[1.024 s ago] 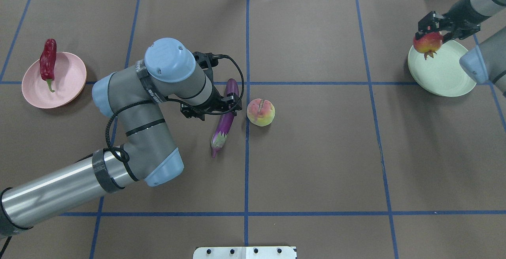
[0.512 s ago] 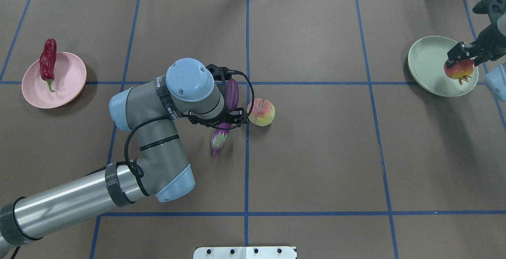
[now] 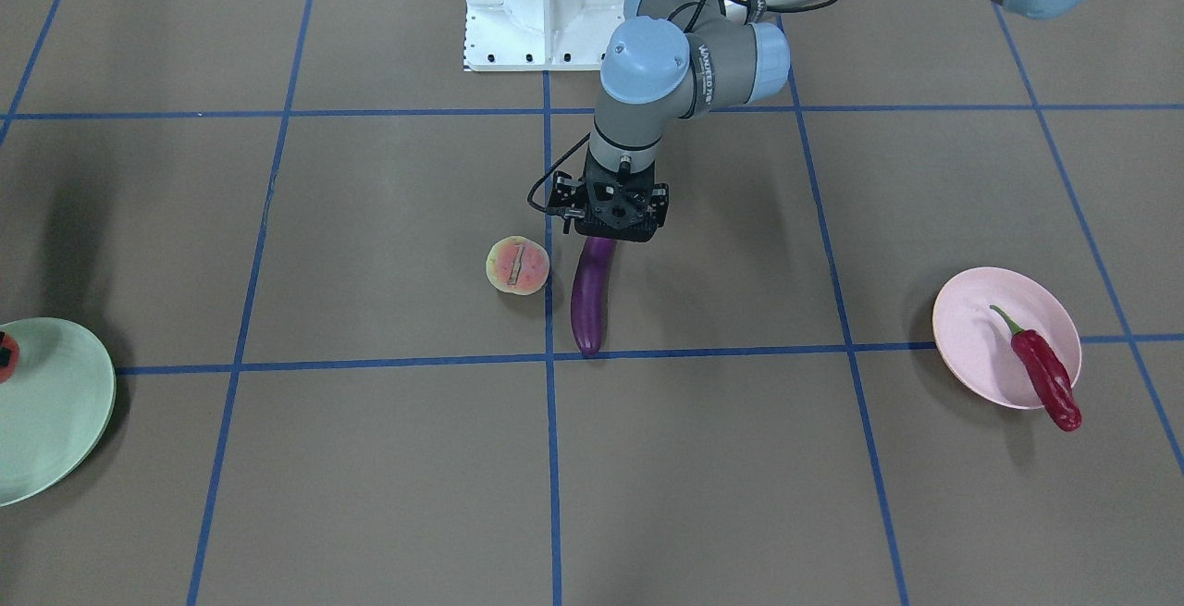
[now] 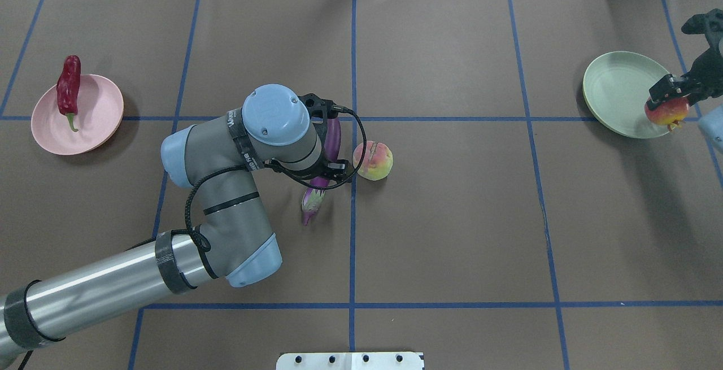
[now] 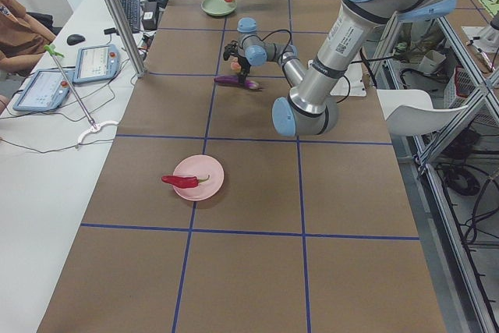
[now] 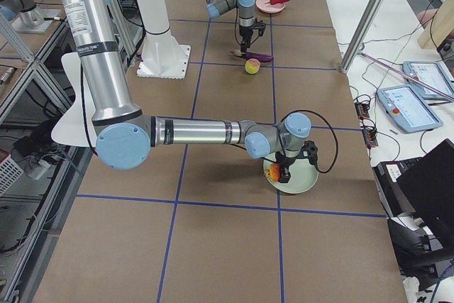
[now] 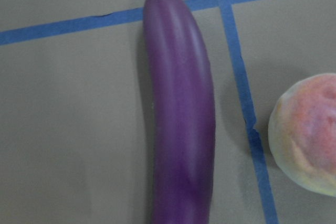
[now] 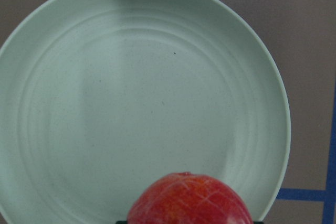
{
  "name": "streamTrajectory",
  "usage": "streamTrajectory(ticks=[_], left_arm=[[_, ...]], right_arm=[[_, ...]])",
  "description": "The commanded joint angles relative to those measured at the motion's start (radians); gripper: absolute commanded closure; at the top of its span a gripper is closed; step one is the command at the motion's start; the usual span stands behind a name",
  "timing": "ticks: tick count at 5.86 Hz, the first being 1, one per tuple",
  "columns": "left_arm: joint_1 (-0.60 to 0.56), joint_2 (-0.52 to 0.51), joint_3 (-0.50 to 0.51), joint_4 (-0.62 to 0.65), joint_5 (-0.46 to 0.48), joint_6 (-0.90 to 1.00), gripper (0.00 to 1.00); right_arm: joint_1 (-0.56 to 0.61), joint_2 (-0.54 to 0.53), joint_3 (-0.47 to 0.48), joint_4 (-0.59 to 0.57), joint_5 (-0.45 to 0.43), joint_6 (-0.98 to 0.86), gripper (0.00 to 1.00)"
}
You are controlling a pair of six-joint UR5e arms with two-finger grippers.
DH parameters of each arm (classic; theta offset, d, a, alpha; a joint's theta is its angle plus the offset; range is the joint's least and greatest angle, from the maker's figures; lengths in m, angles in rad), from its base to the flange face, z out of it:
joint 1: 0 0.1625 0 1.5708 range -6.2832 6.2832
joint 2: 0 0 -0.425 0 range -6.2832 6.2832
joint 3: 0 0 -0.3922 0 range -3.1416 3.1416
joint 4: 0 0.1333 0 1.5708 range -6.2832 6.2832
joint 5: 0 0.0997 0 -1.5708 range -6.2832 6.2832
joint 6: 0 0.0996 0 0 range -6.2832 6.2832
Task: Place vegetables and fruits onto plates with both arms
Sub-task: 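Grasp the purple eggplant with the left gripper while the right gripper releases the pomegranate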
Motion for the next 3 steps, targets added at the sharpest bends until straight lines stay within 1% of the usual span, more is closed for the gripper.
streamTrajectory(ticks=[1, 2, 3], left_arm=[[-0.002, -0.070, 0.090, -0.002, -0.002, 0.017, 0.26], [-0.006, -0.069, 0.095, -0.004, 0.001, 0.035, 0.33], [-0.011, -0.069, 0.095, 0.004, 0.004, 0.073, 0.33]], right_arm=[[0.022, 0.008, 0.017, -0.002, 0.018, -0.003, 0.00], [0.030, 0.008, 0.028, -0.002, 0.026, -0.003, 0.00], [0.030, 0.008, 0.031, -0.002, 0.029, -0.003, 0.00]])
